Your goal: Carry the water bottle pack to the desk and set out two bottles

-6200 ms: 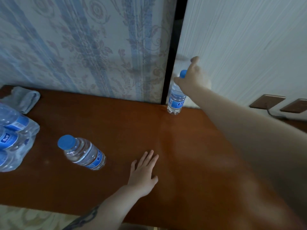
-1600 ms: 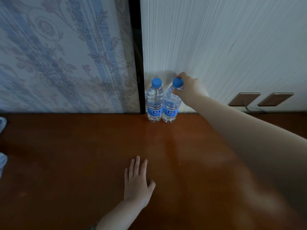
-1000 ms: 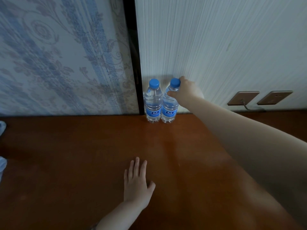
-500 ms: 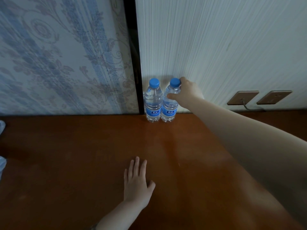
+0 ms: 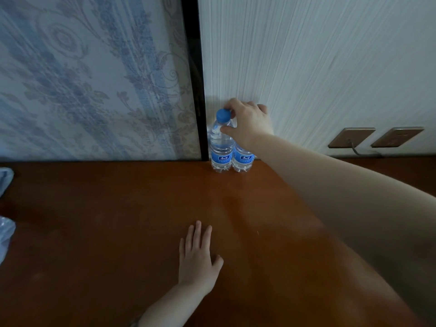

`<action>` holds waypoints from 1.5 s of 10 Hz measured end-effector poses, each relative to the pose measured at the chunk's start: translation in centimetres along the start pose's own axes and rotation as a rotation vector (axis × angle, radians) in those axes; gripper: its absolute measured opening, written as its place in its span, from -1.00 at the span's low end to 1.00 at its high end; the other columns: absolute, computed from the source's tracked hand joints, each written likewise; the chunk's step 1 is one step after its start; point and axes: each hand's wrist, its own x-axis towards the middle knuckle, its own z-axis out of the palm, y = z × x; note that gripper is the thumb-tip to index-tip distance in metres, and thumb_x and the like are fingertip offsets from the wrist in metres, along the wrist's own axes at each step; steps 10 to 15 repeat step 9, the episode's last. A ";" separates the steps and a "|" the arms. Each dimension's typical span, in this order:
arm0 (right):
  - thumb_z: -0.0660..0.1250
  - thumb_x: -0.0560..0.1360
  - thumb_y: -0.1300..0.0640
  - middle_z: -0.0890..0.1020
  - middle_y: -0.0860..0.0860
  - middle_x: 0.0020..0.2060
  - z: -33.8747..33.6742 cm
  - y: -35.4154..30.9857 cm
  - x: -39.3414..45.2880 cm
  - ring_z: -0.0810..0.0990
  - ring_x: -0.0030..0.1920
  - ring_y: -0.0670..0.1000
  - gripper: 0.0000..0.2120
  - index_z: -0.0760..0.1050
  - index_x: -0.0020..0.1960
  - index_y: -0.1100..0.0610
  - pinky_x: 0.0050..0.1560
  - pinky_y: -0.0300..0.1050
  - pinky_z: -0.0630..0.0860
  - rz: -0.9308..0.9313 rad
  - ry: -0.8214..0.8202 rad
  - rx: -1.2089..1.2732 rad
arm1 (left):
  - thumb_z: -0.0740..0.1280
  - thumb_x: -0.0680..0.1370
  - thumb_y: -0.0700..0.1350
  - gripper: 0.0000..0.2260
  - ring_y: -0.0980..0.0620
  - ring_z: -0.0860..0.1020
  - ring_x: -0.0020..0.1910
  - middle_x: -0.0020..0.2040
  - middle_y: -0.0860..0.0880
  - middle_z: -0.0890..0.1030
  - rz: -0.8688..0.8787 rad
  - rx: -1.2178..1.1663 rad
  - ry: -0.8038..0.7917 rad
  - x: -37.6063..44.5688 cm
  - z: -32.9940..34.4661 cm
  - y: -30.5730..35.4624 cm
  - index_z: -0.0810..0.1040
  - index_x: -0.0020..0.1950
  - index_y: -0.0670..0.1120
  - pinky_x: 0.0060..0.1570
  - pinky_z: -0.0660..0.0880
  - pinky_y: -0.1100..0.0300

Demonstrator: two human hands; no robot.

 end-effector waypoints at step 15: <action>0.31 0.41 0.13 0.36 0.01 0.40 1.9 -2.8 -11.1 0.18 0.46 0.06 -0.42 0.27 0.41 0.08 0.48 0.01 0.07 0.069 -0.070 0.028 | 0.22 0.57 0.06 -0.52 -0.06 0.45 0.32 0.44 -0.07 0.41 -0.111 -0.024 -0.219 8.1 -13.7 1.7 0.30 0.47 -0.01 0.23 0.43 0.07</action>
